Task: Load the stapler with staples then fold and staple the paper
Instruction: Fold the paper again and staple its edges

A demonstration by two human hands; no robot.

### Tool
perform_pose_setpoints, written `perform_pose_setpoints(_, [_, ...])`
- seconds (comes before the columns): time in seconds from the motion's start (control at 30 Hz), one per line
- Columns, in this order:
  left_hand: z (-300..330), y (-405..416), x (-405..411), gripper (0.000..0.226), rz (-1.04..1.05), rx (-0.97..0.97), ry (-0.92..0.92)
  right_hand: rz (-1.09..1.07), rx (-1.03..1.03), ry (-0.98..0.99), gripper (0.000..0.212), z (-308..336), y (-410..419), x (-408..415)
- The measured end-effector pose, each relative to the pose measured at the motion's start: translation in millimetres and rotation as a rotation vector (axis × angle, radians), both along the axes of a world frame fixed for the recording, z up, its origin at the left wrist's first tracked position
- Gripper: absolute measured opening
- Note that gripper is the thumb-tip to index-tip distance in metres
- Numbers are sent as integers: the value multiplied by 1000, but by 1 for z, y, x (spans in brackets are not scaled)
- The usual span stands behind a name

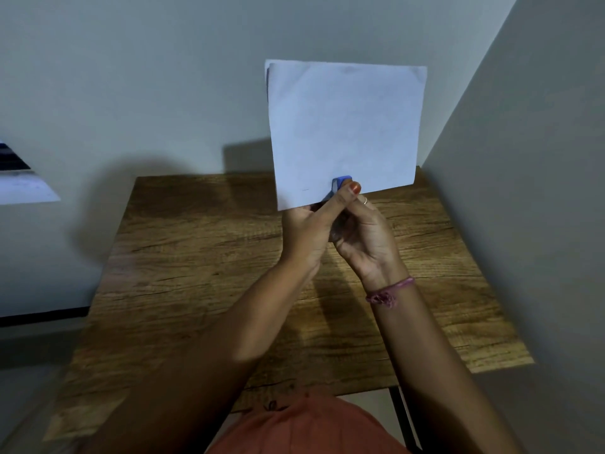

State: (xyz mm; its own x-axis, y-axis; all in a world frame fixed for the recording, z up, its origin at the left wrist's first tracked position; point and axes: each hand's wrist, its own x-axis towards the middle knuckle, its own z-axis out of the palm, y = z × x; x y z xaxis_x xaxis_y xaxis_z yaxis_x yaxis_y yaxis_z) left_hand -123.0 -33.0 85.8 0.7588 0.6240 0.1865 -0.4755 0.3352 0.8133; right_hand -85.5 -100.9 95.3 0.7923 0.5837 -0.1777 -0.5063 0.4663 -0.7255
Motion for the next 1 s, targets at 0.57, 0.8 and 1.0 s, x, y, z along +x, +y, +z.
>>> perform_pose_setpoints(0.57, [-11, 17, -2, 37, -159, -148, 113, 126, -3, -101, 17, -7, -10, 1])
perform_pose_setpoints(0.8, [-3, 43, 1, 20, -85, -360, 75, 96, -285, -236, 20, -47, -30, 21])
perform_pose_setpoints(1.0, [-9, 60, -3, 28, -53, -347, 122, -82, -1126, -546, 27, -105, -33, 61])
